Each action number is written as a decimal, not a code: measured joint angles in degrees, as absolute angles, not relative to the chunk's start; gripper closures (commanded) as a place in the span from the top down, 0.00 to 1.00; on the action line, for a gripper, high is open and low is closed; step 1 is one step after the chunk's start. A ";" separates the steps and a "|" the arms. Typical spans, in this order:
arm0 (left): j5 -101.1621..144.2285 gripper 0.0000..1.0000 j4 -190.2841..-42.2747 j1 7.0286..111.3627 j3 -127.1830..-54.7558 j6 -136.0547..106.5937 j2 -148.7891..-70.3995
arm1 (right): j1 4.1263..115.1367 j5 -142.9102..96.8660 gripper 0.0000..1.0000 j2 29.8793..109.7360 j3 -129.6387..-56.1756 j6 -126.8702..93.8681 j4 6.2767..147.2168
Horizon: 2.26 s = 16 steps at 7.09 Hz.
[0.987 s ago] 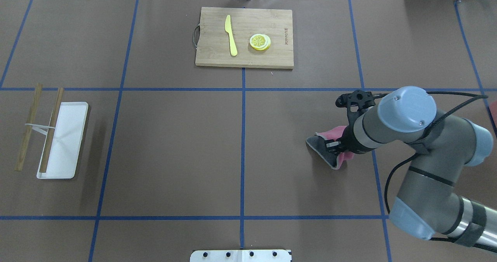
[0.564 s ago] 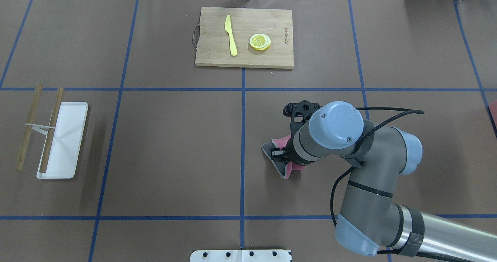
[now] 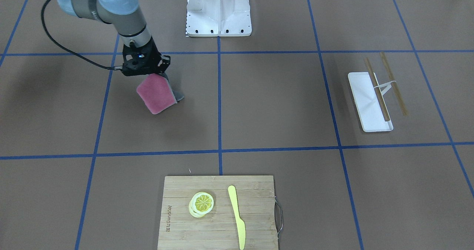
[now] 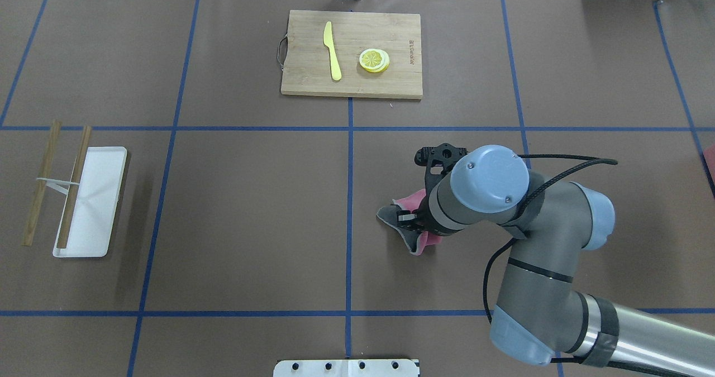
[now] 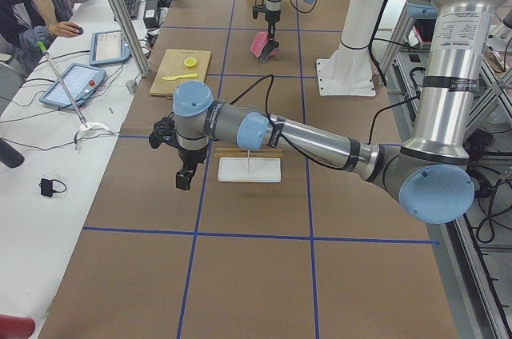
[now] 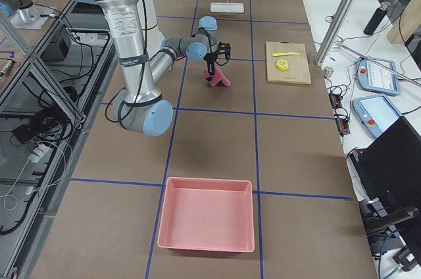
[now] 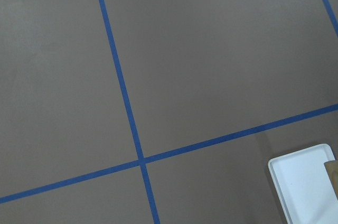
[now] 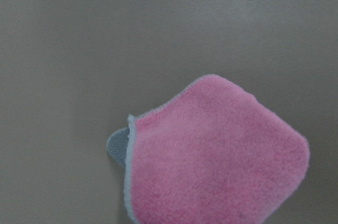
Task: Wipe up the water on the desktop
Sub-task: 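Press the pink cloth on the table and wipe back and forth with the right gripper, then carry the pink cloth with the right gripper to the pink bin and release it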
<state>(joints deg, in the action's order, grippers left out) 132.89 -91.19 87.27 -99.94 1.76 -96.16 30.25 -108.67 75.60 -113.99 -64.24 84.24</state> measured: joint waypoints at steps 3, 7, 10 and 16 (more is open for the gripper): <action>132.91 0.98 -89.49 87.42 -100.20 1.76 -96.40 | 39.33 -114.12 0.00 86.68 -117.88 -50.56 84.05; 132.95 0.98 -88.75 87.45 -100.25 1.58 -96.32 | 59.66 -126.33 0.00 97.11 -120.26 -30.50 84.54; 132.98 0.98 -88.62 87.45 -100.35 1.42 -96.03 | 77.72 -127.25 0.00 103.81 -118.86 -0.44 93.51; 132.98 0.98 -88.59 87.28 -100.21 1.06 -96.14 | 95.84 -126.73 0.99 103.45 -103.73 26.27 99.76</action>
<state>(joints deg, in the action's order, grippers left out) 132.98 -88.59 87.28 -100.21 1.06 -96.14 95.84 -126.73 103.45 -103.73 26.27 99.76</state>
